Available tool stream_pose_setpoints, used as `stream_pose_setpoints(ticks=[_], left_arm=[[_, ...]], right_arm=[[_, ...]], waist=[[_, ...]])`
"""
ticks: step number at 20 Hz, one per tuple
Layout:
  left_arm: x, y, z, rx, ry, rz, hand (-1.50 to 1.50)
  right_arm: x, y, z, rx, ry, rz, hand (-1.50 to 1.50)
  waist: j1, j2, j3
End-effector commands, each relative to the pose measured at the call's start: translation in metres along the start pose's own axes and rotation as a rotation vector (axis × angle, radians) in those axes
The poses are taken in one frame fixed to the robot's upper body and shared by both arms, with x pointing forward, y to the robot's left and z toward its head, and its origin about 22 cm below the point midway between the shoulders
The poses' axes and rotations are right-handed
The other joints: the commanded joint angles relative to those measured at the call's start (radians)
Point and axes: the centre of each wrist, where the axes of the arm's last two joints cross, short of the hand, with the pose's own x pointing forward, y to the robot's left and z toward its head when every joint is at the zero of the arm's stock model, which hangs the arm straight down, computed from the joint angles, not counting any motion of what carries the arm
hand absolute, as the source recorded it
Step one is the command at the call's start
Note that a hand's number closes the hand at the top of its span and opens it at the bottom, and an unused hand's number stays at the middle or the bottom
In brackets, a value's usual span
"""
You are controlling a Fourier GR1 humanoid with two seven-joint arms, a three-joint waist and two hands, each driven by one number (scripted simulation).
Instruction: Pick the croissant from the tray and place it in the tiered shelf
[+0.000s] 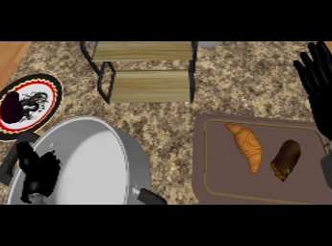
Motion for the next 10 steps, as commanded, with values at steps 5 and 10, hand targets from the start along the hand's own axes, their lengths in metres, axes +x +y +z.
stream_pose_setpoints(ticks=[5,10], left_arm=[[0.023,-0.001,0.0,-0.091,-0.166,-0.201,0.0],[0.022,-0.023,0.008,-0.23,-0.186,-0.243,0.0]], right_arm=[[0.007,-0.078,0.021,-0.189,0.097,0.614,-1.5],[-0.046,-0.093,0.056,-0.473,0.229,0.719,1.5]], waist=[[-0.075,0.008,-0.038],[-0.04,0.01,-0.033]])
